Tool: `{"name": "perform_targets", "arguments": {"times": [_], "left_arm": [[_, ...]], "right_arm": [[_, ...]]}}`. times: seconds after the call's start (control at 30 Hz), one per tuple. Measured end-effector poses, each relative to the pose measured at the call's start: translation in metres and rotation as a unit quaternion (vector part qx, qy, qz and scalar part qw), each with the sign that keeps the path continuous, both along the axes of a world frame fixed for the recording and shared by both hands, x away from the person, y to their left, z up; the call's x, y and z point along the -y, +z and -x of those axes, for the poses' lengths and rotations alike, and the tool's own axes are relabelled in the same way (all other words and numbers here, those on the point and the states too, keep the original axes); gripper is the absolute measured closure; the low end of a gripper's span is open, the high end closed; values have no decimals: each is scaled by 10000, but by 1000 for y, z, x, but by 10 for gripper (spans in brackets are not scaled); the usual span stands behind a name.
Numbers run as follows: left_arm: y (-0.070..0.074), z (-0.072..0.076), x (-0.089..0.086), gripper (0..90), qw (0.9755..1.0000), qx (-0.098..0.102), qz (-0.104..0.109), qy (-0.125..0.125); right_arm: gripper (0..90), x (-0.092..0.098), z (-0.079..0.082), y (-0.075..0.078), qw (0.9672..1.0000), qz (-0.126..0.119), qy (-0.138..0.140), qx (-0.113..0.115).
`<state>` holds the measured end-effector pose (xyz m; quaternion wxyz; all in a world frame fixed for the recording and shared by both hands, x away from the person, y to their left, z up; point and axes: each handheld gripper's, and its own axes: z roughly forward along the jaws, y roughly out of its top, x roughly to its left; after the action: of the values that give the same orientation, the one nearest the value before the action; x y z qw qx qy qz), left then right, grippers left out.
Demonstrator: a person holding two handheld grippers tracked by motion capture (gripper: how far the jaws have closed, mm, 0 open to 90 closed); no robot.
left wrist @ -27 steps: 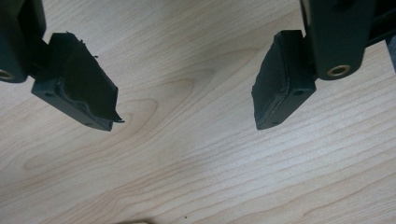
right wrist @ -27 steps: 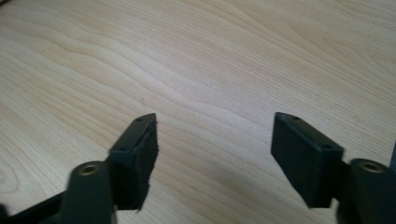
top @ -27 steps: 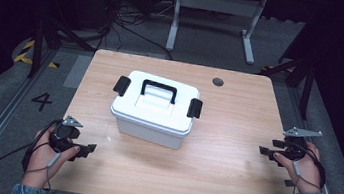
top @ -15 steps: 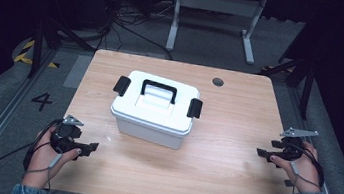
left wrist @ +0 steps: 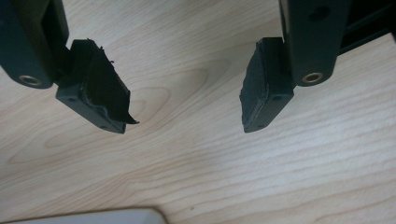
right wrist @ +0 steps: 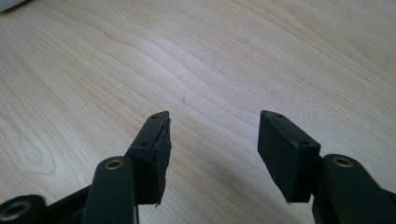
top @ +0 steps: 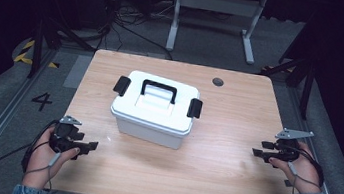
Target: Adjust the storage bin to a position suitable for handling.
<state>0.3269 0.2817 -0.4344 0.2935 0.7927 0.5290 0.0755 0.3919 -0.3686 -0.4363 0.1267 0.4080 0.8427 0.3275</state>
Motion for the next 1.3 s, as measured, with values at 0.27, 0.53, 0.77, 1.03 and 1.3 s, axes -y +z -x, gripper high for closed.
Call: {"name": "perform_targets", "arguments": {"times": [0.27, 0.53, 0.77, 1.03, 1.3], "left_arm": [[-3, 1, -3, 276, 9997, -44, -157, 176], [3, 4, 1, 222, 9991, -209, -349, -129], [7, 5, 2, 225, 9992, -212, -281, -204], [5, 6, 2, 225, 9984, -210, -417, -307], [5, 11, 0, 230, 9984, -213, -410, -330]], "right_arm": [[411, -6, 0, 3, 10000, -40, 23, 2], [409, -20, -7, 19, 9993, -74, 346, 90], [417, -35, -15, 47, 9984, -202, 510, 146], [432, -52, -24, 77, 9965, -333, 732, 238], [435, -74, -36, 102, 9943, -325, 942, 385]]}}
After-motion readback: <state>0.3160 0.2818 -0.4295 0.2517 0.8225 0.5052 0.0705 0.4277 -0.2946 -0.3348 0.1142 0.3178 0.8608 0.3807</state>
